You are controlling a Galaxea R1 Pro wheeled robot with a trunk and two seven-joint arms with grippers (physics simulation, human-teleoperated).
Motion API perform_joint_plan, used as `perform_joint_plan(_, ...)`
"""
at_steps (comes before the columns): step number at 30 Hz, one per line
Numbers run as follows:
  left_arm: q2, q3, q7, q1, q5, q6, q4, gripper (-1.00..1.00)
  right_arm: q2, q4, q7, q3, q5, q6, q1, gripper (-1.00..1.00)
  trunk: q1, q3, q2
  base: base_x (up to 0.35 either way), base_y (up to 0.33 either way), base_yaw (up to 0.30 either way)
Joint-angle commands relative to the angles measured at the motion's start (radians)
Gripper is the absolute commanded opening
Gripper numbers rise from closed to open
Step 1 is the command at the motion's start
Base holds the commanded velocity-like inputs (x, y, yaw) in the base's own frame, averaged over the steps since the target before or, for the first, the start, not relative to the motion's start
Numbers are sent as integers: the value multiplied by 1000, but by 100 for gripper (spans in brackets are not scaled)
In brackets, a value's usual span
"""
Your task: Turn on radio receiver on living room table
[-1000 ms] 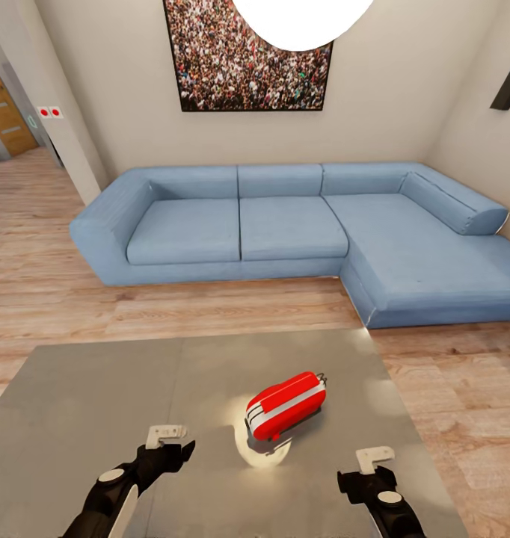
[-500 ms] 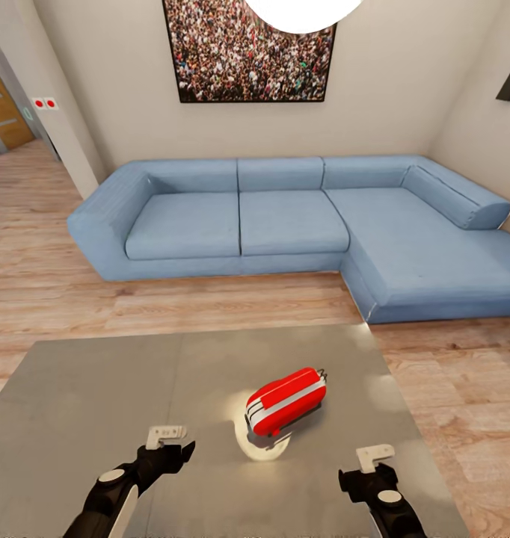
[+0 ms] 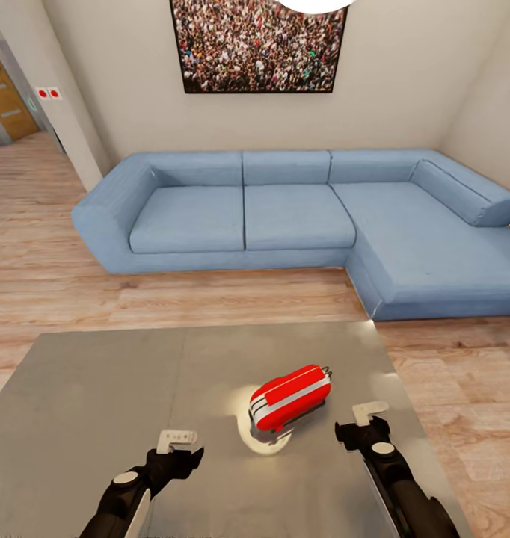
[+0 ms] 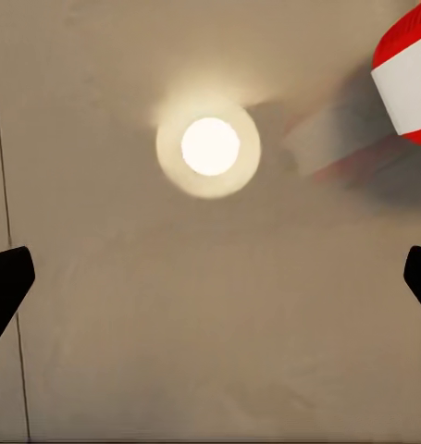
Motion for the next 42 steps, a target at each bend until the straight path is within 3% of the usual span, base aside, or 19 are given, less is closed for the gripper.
perform_joint_plan(1,-1,0,0,0,-2,0,1,100,1,-3,0,1,0,0,-3,100,0,-2,0,0,0,89)
perform_joint_plan(19,-3,0,0,0,-4,-3,3,100,5,-10,-1,-1,0,-9,-9,100,0,-22,0,0,0,63)
perform_joint_plan(32,-2,0,0,0,-4,-3,4,100,8,-33,-15,-8,-2,-11,-9,100,0,-35,0,0,0,-153)
perform_joint_plan(42,-2,0,0,0,-4,-3,4,100,8,-33,-6,-7,-1,-11,-8,100,0,-39,0,0,0,-17)
